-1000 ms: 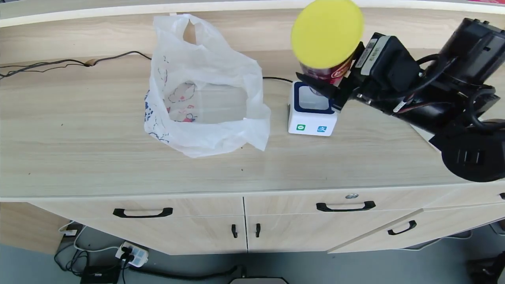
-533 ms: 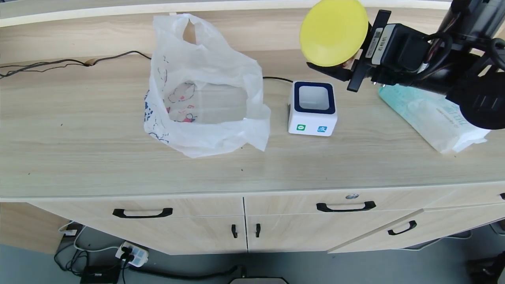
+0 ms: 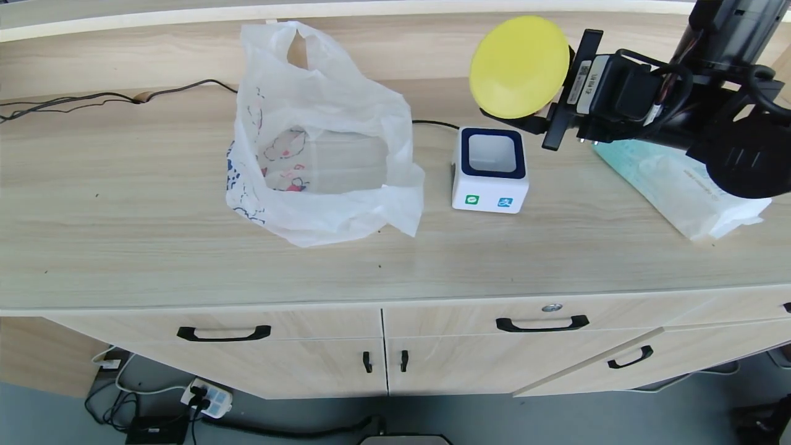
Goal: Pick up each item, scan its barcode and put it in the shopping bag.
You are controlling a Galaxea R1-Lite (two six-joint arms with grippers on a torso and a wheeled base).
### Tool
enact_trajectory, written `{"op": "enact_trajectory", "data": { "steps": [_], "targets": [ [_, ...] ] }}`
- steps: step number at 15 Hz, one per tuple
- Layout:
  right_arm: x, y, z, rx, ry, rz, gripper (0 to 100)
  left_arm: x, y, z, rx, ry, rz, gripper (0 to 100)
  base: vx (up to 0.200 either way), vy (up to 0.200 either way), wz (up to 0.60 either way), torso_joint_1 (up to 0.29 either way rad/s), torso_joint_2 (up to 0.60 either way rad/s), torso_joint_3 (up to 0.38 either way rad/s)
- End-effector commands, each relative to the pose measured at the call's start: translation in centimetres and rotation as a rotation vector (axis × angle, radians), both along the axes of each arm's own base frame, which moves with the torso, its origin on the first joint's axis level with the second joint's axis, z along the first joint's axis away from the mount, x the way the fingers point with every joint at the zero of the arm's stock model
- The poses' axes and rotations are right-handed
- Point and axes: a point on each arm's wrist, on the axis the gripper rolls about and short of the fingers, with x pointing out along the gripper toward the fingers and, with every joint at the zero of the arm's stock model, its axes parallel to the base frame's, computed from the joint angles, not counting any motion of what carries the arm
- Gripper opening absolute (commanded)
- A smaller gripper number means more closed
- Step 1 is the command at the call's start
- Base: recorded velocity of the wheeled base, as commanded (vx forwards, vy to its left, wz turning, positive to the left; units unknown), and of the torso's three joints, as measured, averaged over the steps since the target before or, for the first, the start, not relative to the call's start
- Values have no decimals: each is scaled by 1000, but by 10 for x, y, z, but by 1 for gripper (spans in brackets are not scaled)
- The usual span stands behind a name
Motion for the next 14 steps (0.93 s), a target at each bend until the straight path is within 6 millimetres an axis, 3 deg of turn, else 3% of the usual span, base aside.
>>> {"op": "enact_trajectory", "data": {
  "steps": [1, 6, 10, 11, 13, 14],
  "targets": [
    [1, 0, -1, -2, 4, -1, 0, 0, 0, 0, 0, 1, -1, 100, 0, 0, 0, 0, 0, 0],
    [0, -2, -1, 1, 7, -11, 0, 0, 0, 0, 0, 1, 0, 100, 0, 0, 0, 0, 0, 0],
    [-35, 0, 16, 105, 114, -15, 0, 0, 0, 0, 0, 1, -1, 100, 0, 0, 0, 0, 0, 0],
    [-57, 18, 16, 216, 231, 10, 0, 0, 0, 0, 0, 1, -1, 100, 0, 0, 0, 0, 0, 0],
    [-74, 47, 14, 361, 371, 108, 0, 0, 0, 0, -1, 3, -1, 100, 0, 0, 0, 0, 0, 0],
    [-85, 78, 13, 561, 510, 172, 0, 0, 0, 0, -3, 4, 0, 100, 0, 0, 0, 0, 0, 0]
  ]
}}
